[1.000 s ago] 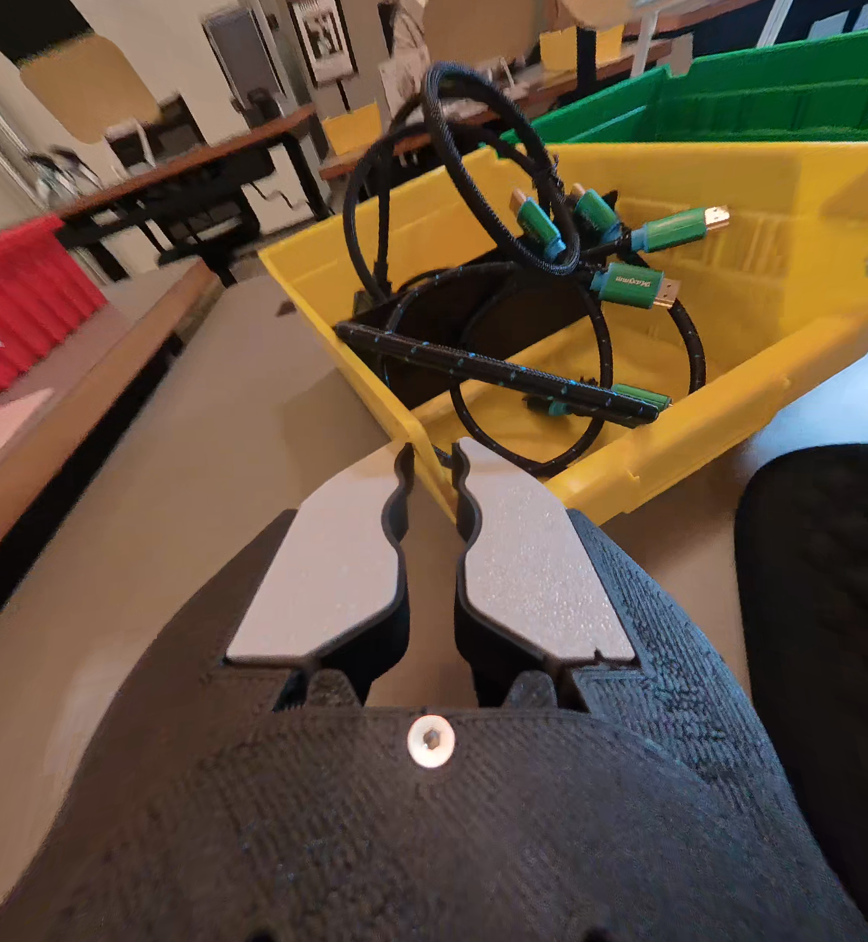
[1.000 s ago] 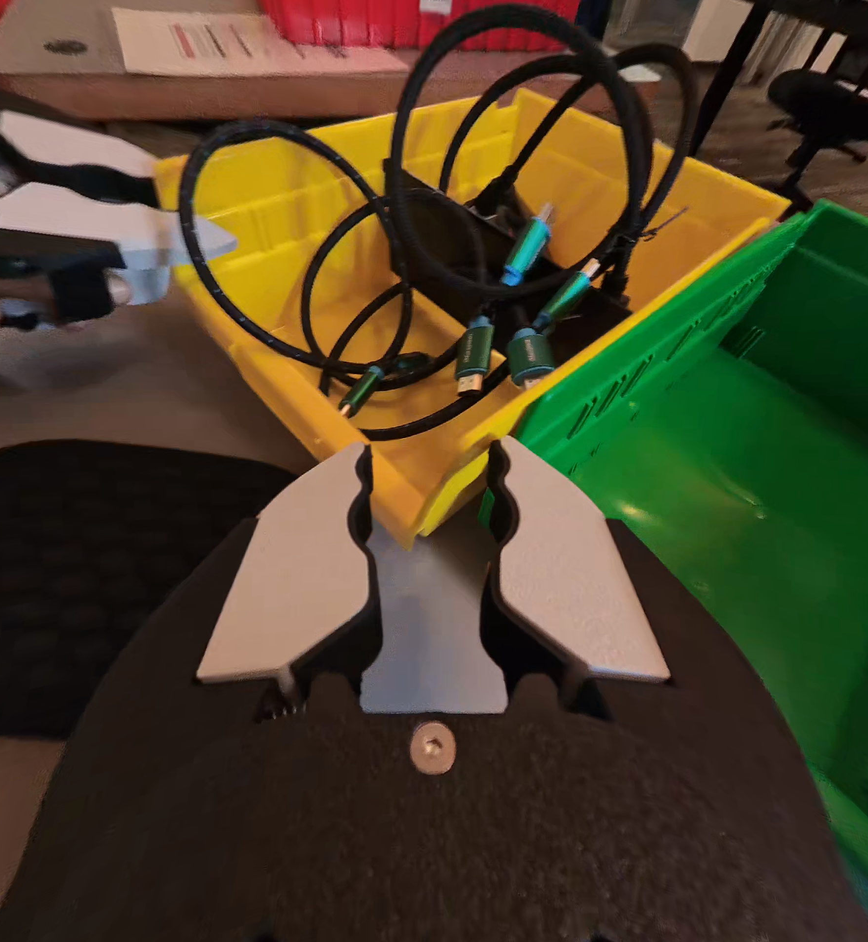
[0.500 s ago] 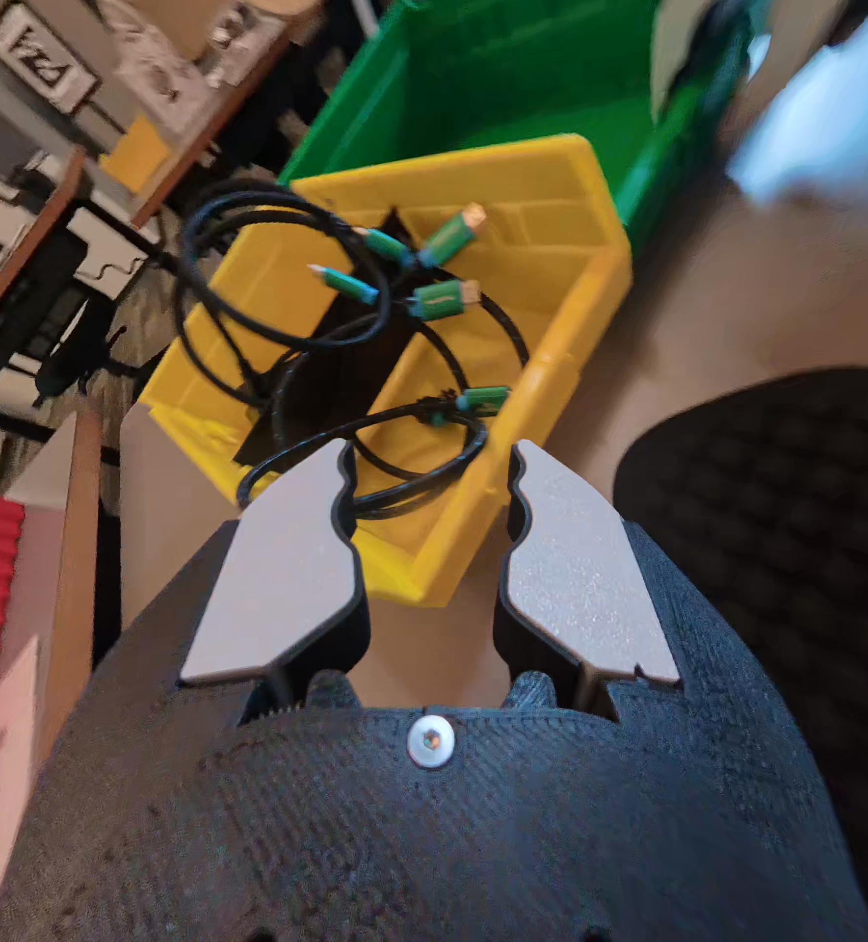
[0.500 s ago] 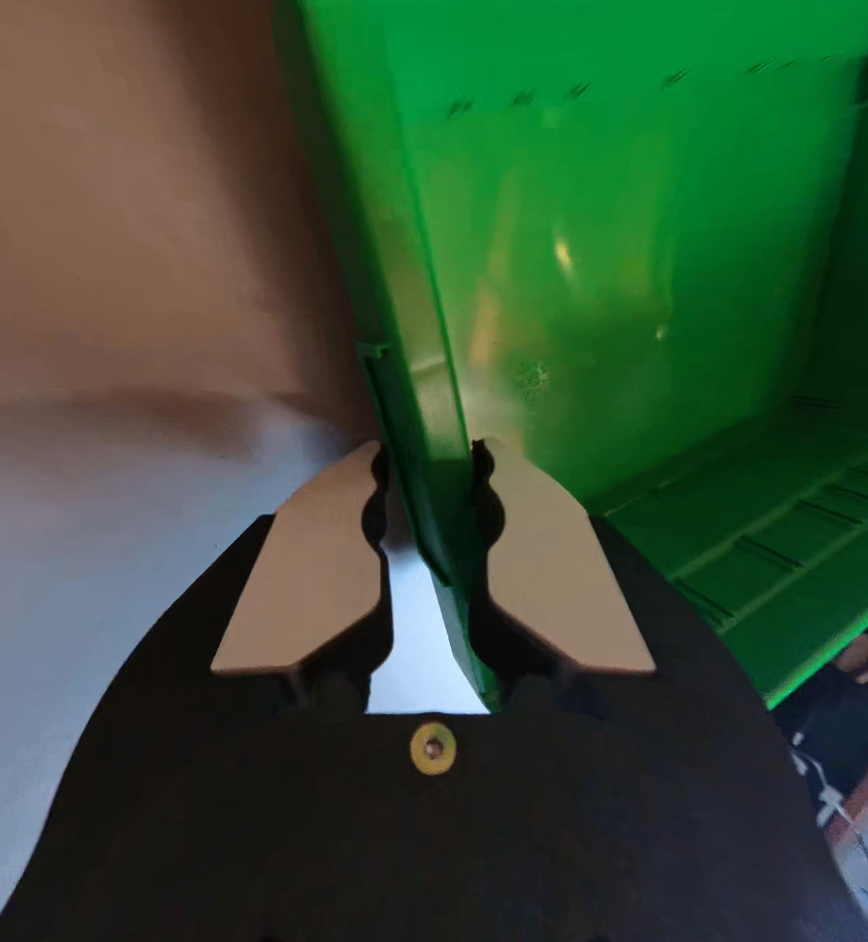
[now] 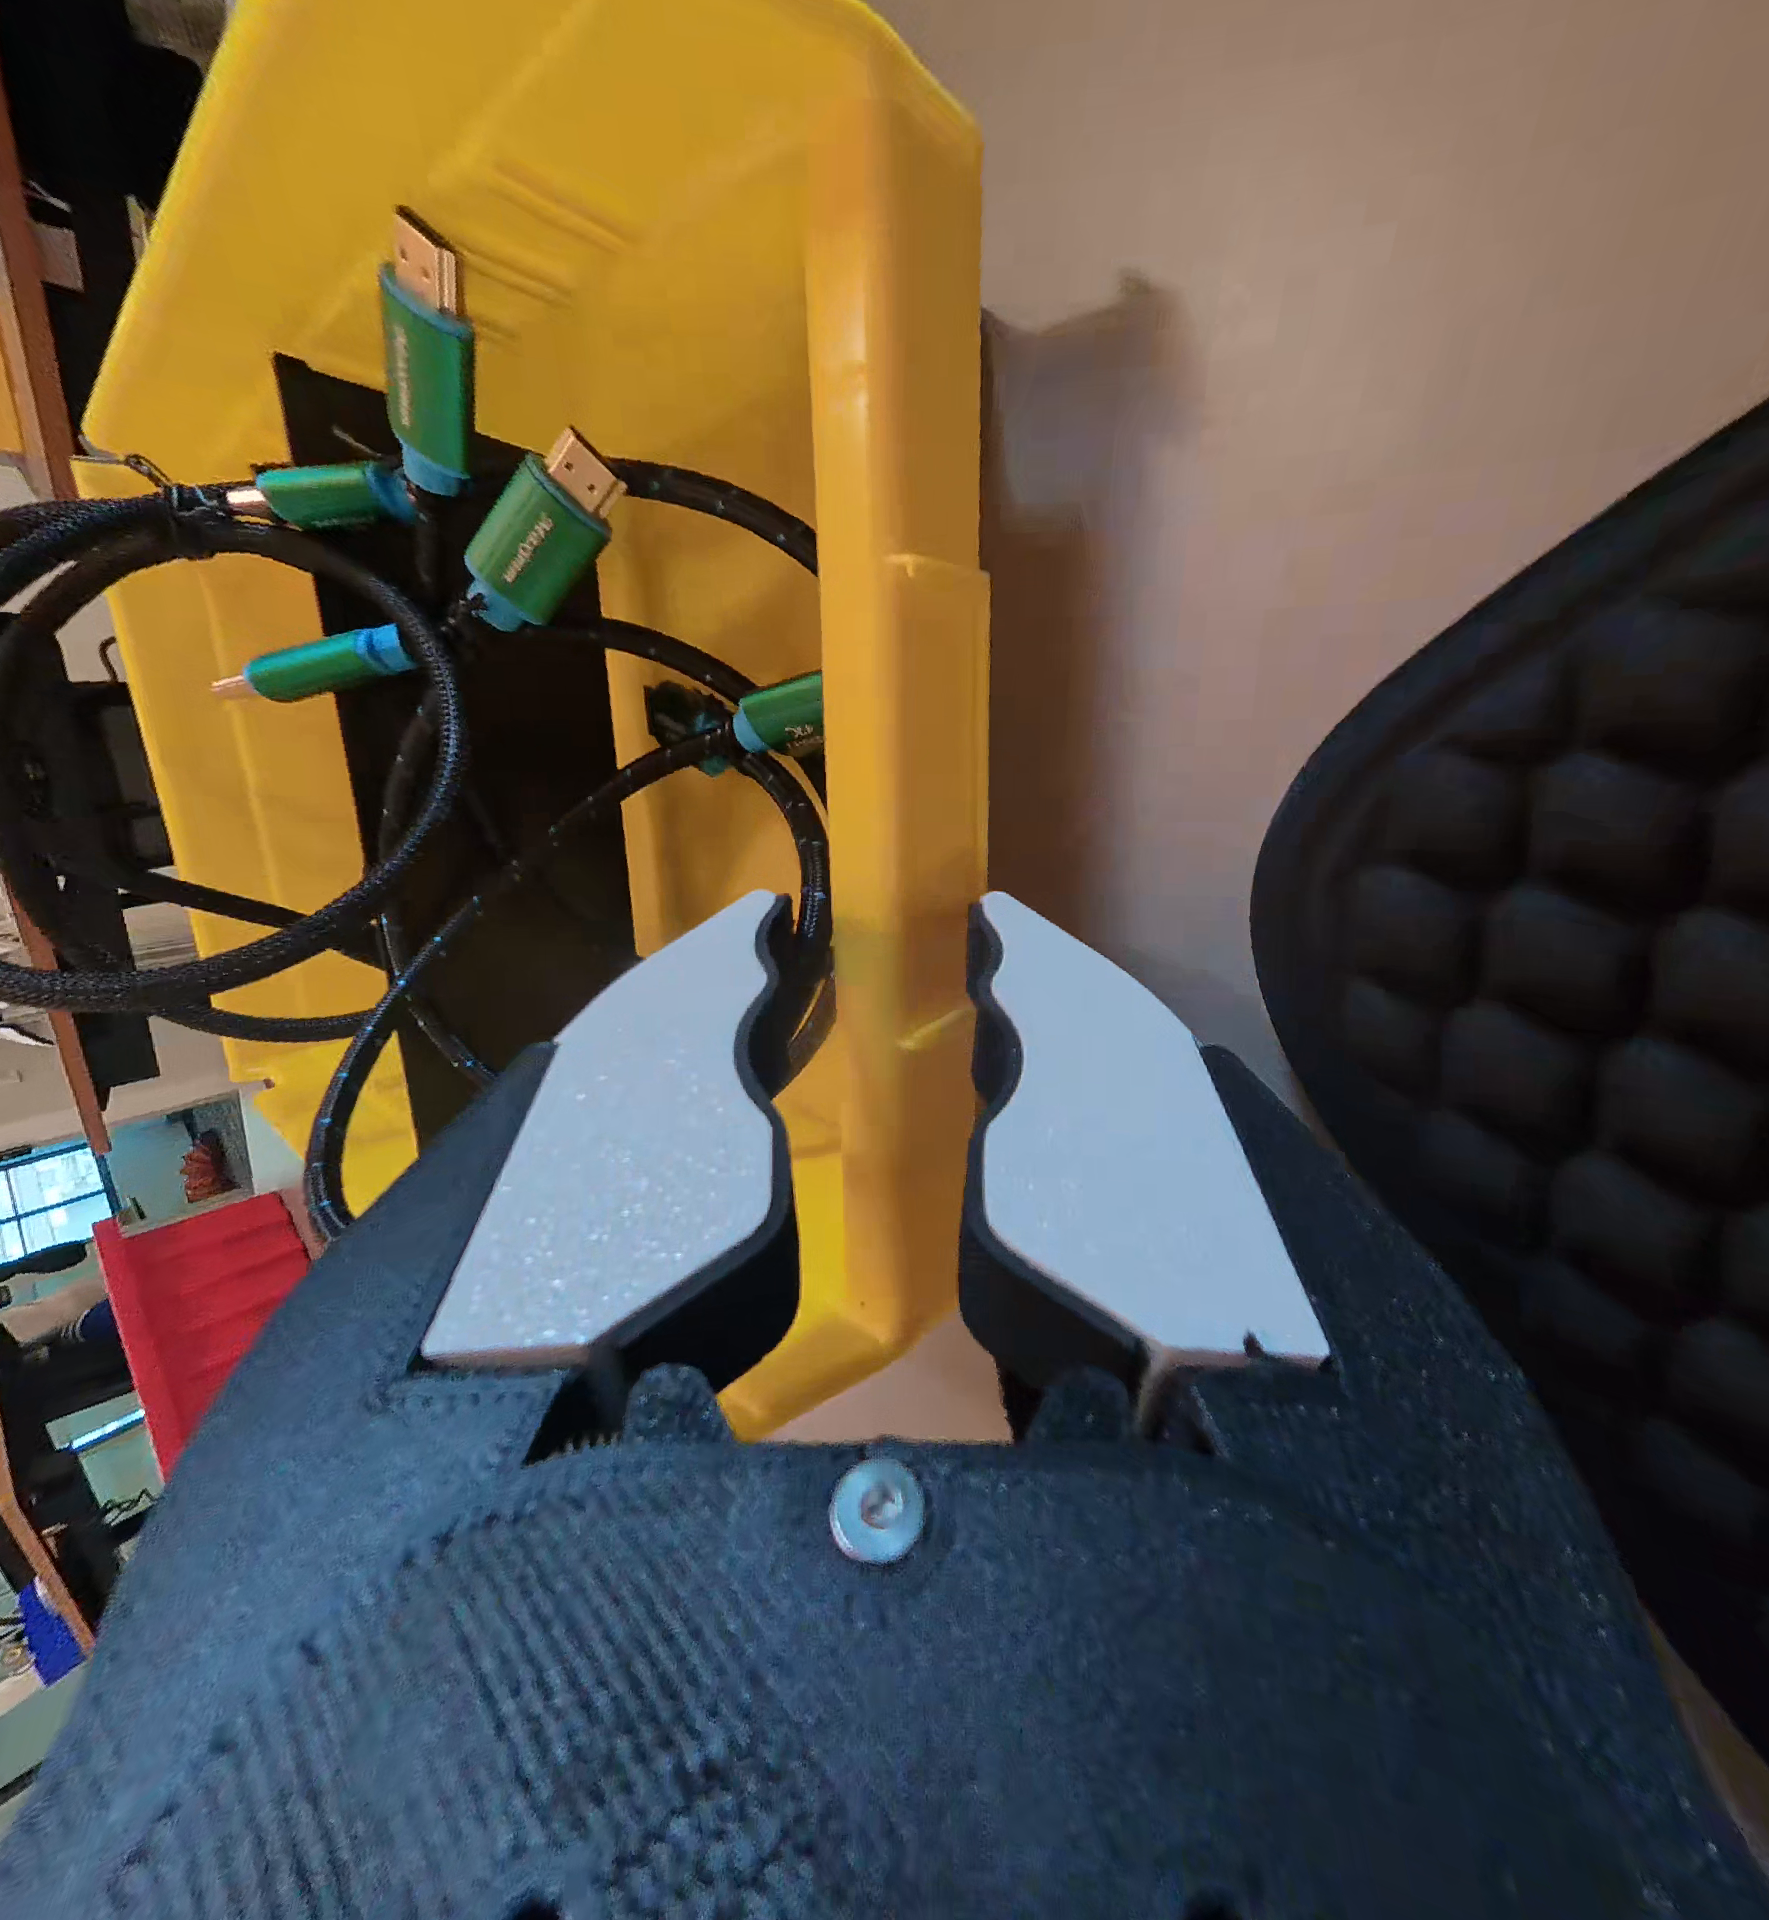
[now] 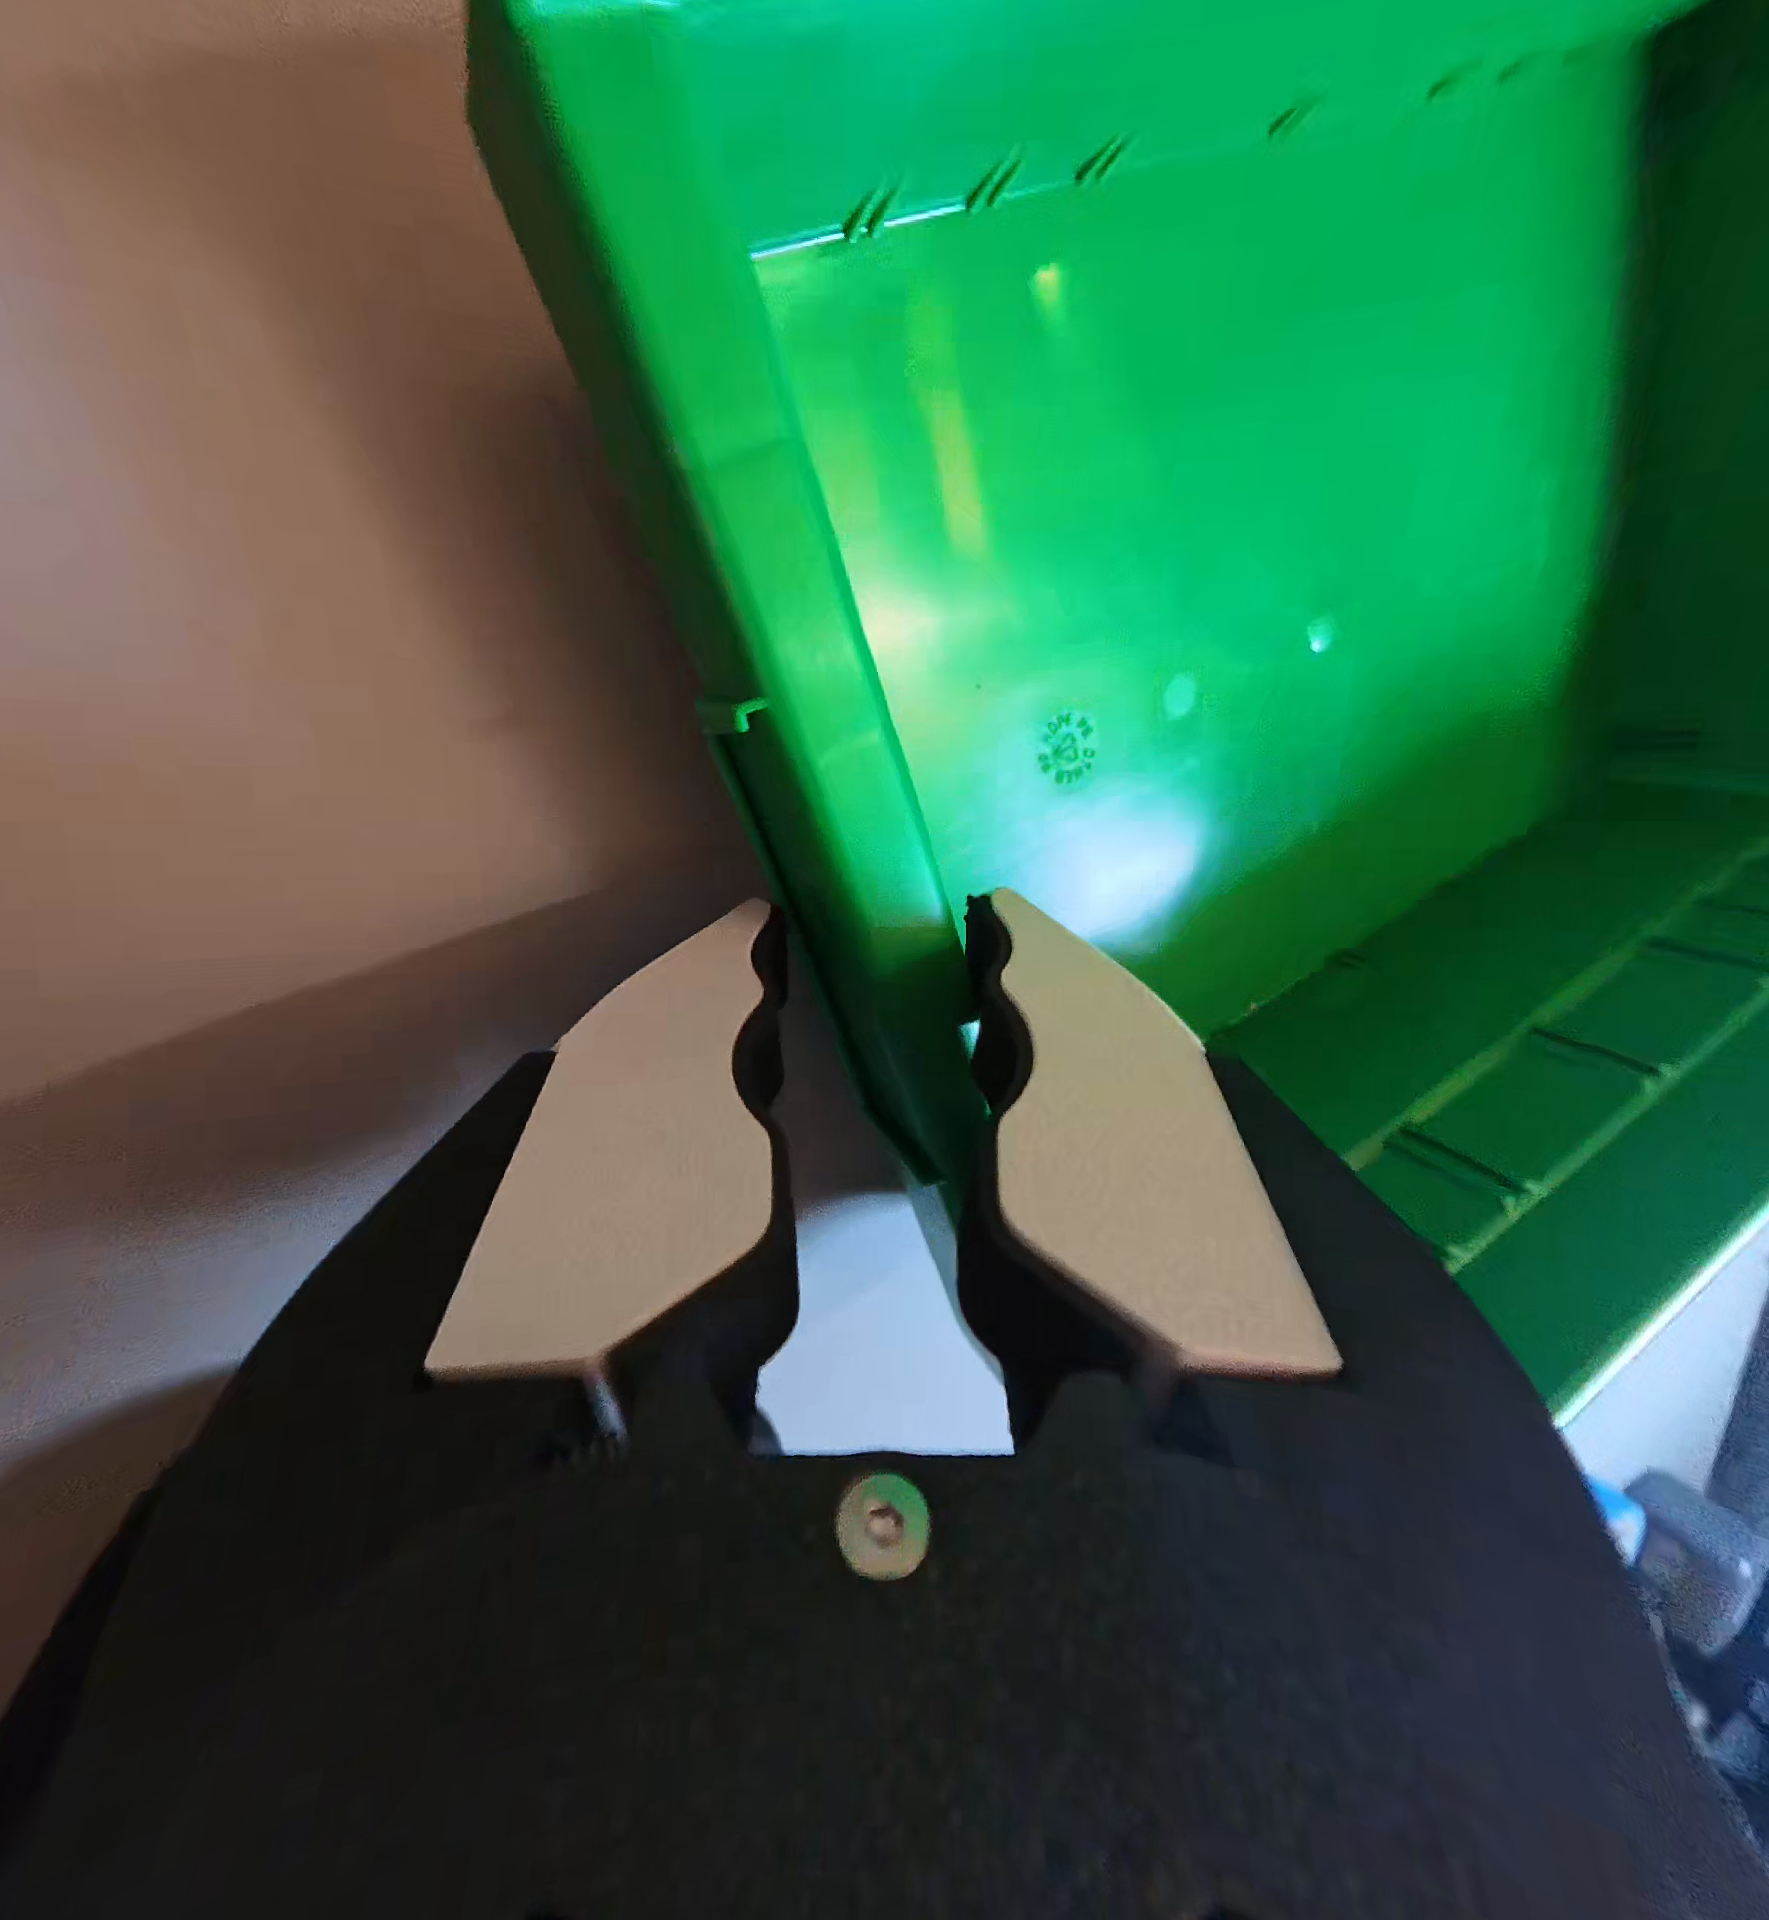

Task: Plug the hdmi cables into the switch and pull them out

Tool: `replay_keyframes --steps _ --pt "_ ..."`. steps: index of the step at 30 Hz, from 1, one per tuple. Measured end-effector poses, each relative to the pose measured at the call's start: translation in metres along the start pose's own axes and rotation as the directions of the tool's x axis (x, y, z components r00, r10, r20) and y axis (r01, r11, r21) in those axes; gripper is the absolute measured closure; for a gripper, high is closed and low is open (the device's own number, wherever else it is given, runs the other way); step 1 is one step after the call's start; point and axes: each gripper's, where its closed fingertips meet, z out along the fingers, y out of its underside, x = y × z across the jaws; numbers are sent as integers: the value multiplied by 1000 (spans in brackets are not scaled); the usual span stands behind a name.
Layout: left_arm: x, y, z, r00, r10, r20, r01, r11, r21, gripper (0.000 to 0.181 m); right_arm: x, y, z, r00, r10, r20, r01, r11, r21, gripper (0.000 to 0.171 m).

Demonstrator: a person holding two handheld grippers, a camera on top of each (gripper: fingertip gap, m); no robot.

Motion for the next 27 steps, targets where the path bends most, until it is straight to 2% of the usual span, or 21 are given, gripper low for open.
replay_keyframes --steps 1,8,15,19,21,25,27 --pt "-1 -1 1 1000 -5 6 5 1000 -1 149 2 12 -2 1000 6 -22 -7 1000 -12 138" --pt "-8 -1 11 998 -54 25 54 998 25 147 44 63 5 986 108 -125 -118 991 -68 138" --pt "-13 0 15 995 -99 -13 100 990 99 148 98 82 25 947 249 -205 -277 953 -121 138" --pt "-16 1 18 993 -119 1 118 986 120 147 125 85 35 915 283 -289 -320 943 -91 134" --pt "-21 1 22 989 -146 30 141 980 138 147 134 80 37 889 343 -302 -364 931 -13 126" --pt "-31 15 21 977 -182 113 171 980 102 148 134 37 9 870 456 -188 -383 865 324 113" --pt "-27 5 3 965 -262 26 252 949 187 148 129 12 -17 865 496 -75 -397 769 501 108"
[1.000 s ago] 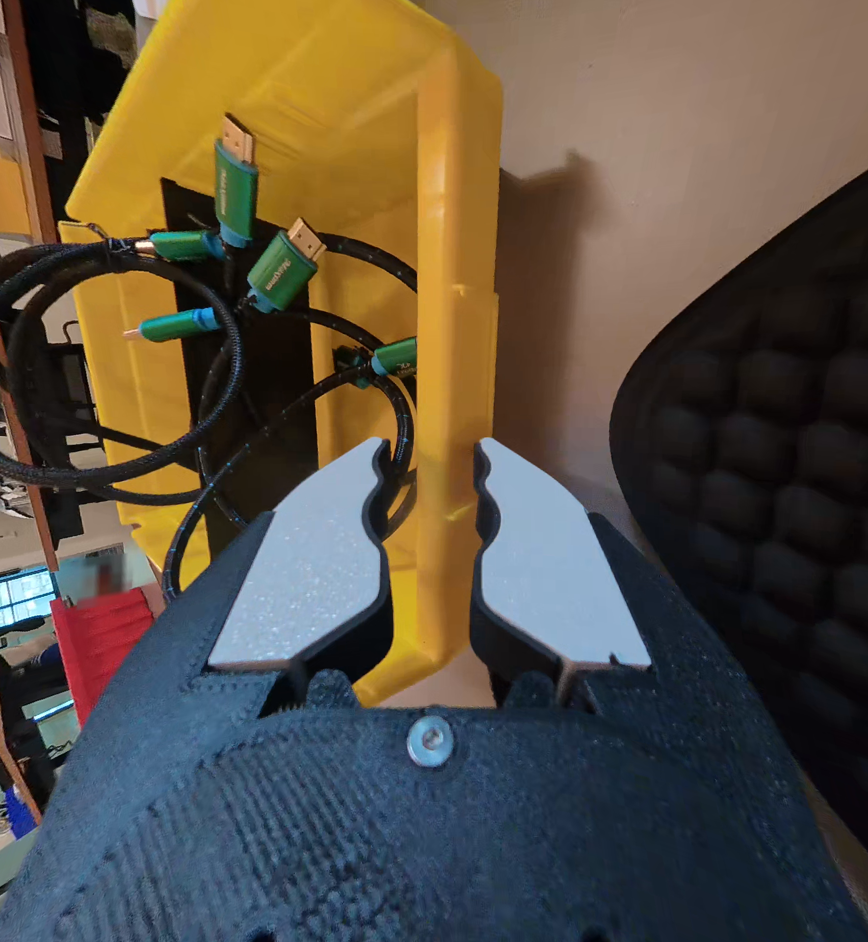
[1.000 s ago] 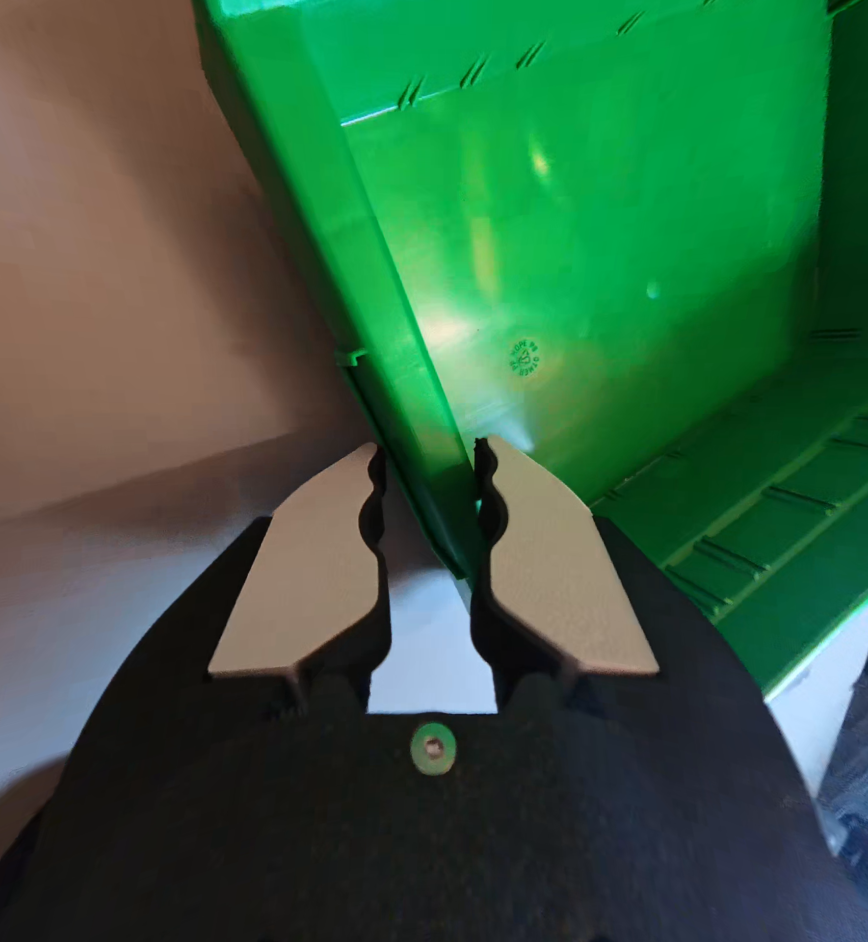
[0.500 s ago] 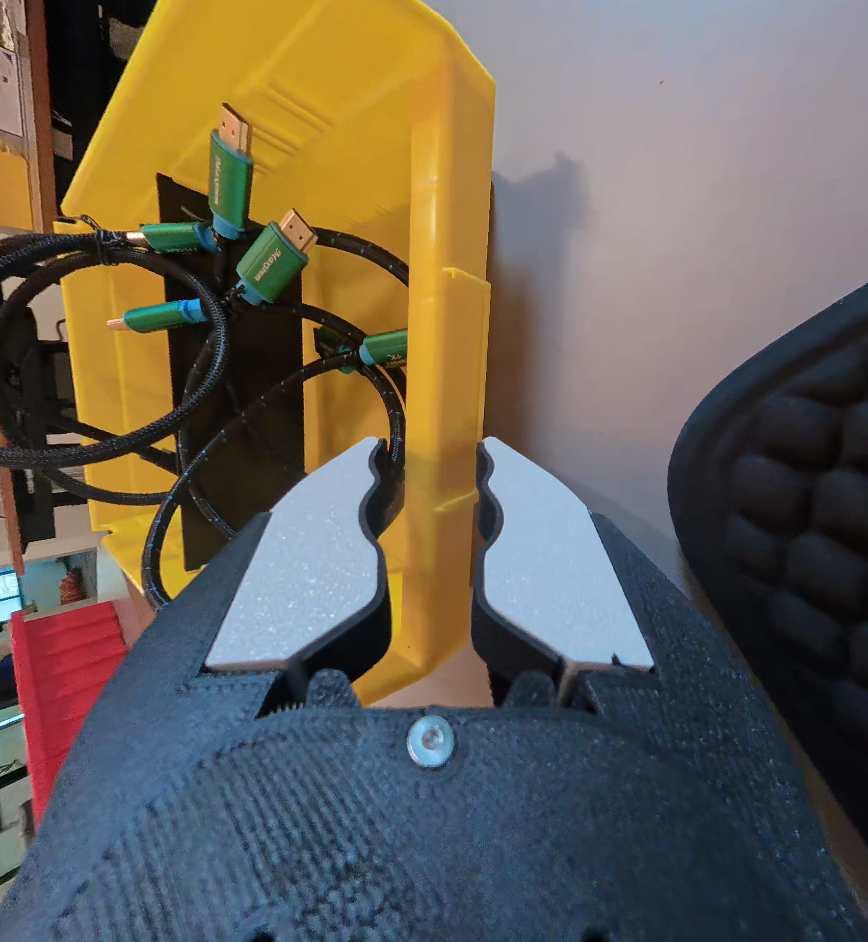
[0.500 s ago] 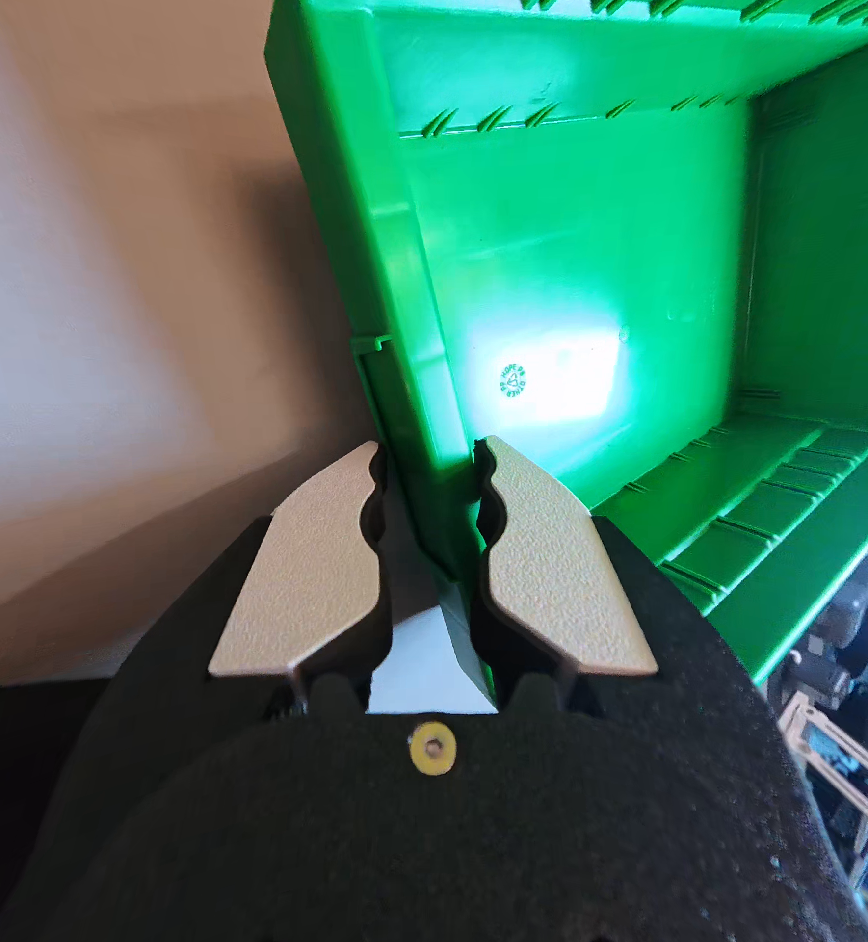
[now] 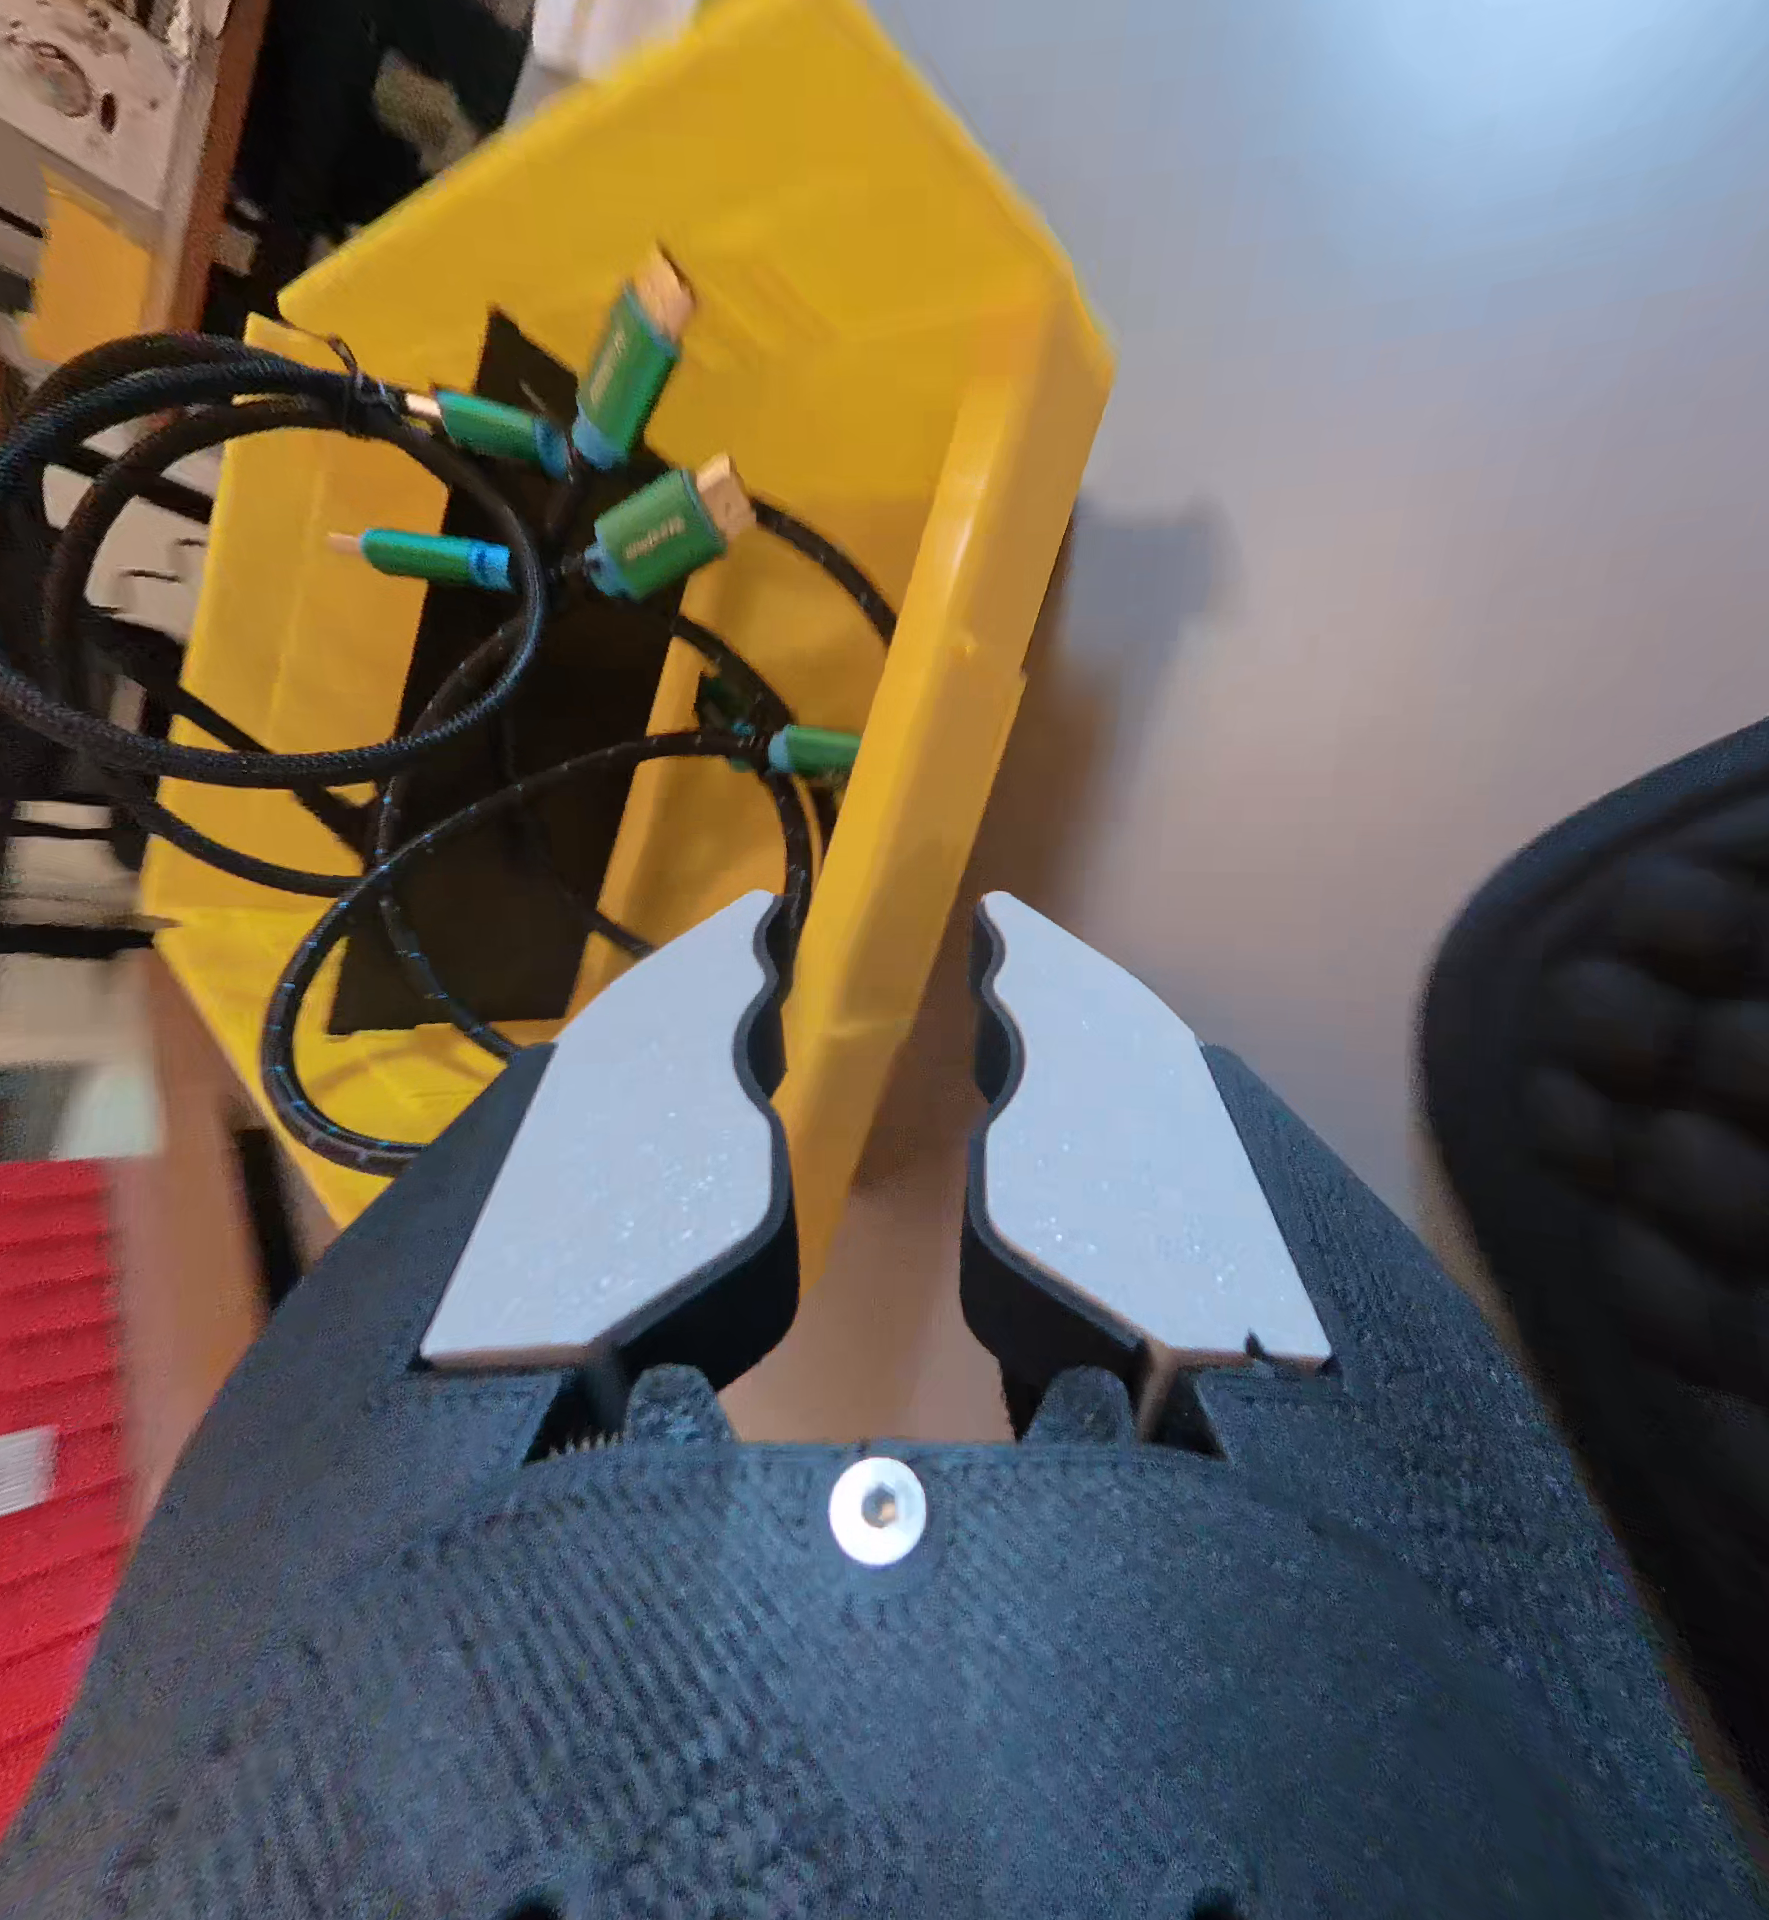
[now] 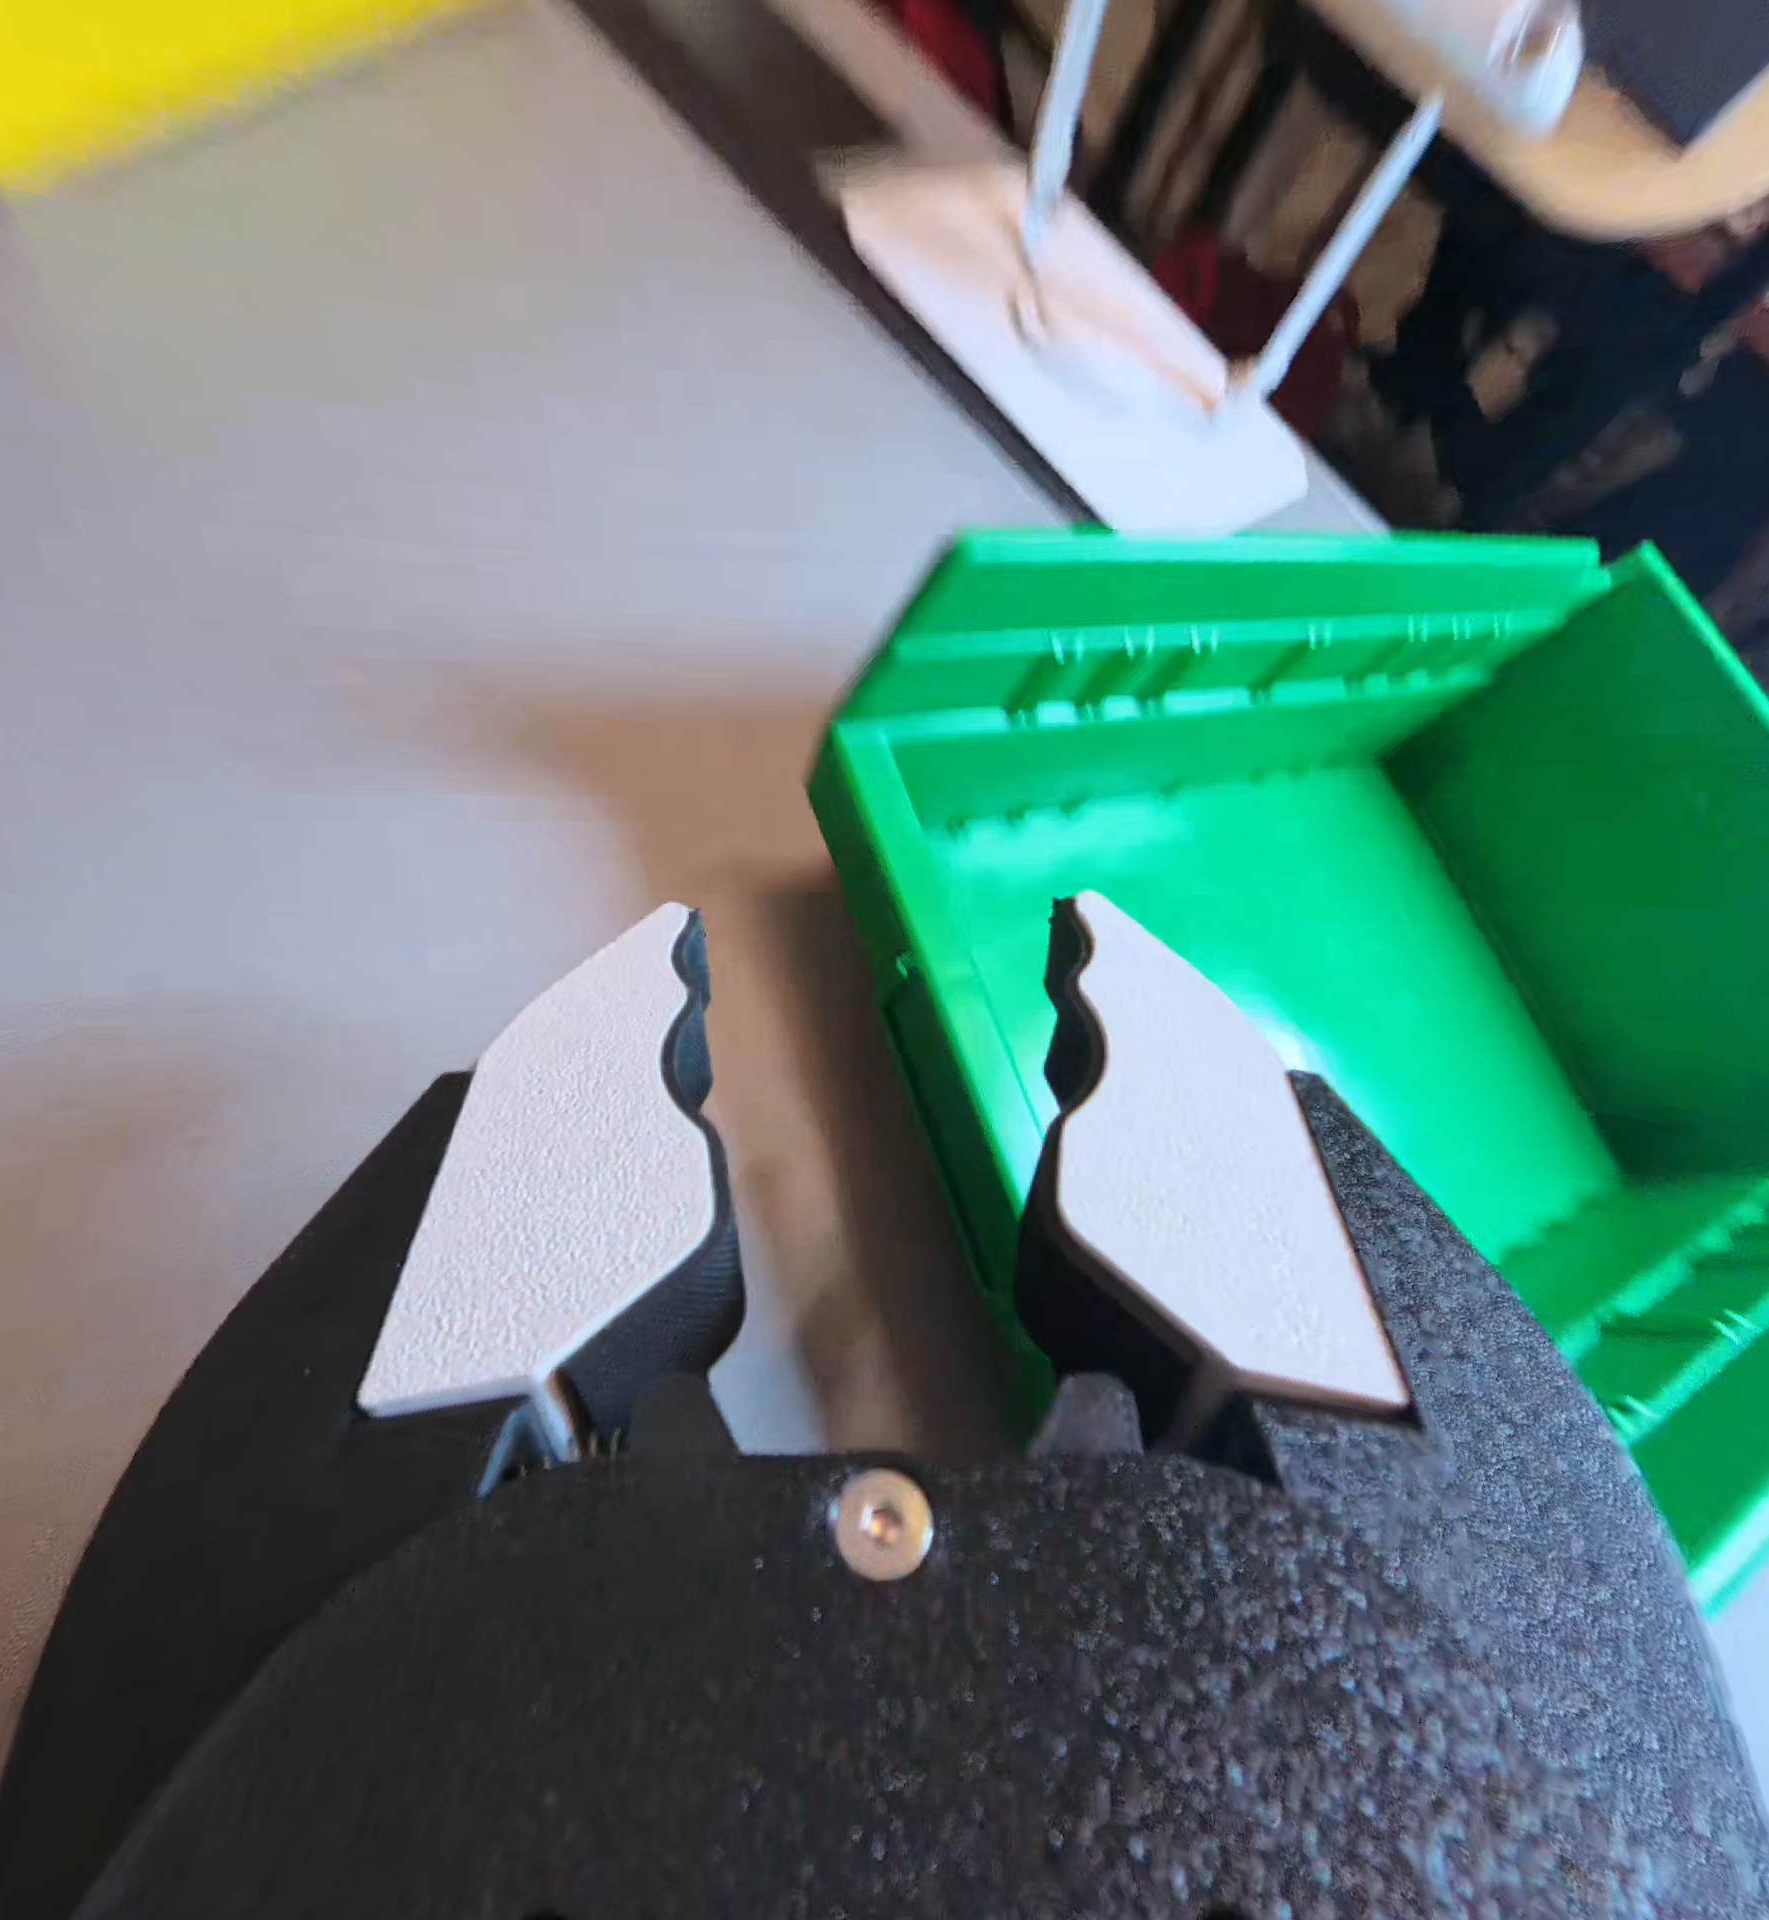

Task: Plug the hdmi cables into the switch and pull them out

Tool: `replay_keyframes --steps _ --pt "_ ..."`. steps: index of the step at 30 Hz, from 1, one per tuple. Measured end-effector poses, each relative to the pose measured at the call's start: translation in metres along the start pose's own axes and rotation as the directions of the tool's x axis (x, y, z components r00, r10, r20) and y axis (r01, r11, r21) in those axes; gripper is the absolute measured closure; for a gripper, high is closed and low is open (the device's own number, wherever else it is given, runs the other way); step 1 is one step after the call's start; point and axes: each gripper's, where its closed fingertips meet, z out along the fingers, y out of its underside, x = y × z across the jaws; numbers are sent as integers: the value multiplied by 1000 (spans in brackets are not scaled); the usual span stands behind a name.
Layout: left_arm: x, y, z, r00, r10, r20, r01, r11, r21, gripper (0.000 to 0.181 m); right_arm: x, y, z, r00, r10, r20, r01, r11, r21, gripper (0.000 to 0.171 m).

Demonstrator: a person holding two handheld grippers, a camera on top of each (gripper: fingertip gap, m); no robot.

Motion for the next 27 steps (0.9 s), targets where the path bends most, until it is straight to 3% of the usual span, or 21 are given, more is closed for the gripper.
replay_keyframes --steps 3,6,10,16,18,20,23,27 --pt "-5 -33 -35 974 -190 -127 211 960 183 144 -11 -33 -18 987 111 116 -134 968 213 108" --pt "-35 -54 -60 948 -291 -130 318 897 308 142 -16 -46 -24 956 200 215 -264 905 333 113" --pt "-84 -54 -58 932 -362 -26 351 880 319 141 -22 -39 -18 935 229 269 -316 883 347 120" --pt "-133 -68 -26 884 -449 -134 468 836 287 132 -31 -25 -14 936 202 288 -291 905 310 132" --pt "-143 -78 -11 866 -459 -200 499 826 263 129 -33 -24 -12 939 189 288 -277 911 304 136" --pt "-155 -82 9 894 -409 -181 442 872 211 127 -36 -23 -10 940 179 289 -266 918 295 137" --pt "-165 -73 44 962 -232 -146 237 971 22 118 -42 -20 -7 941 163 296 -248 928 278 138" --pt "-179 -46 83 983 -58 -173 10 965 -262 100 -48 -15 -3 949 131 286 -208 944 257 140"
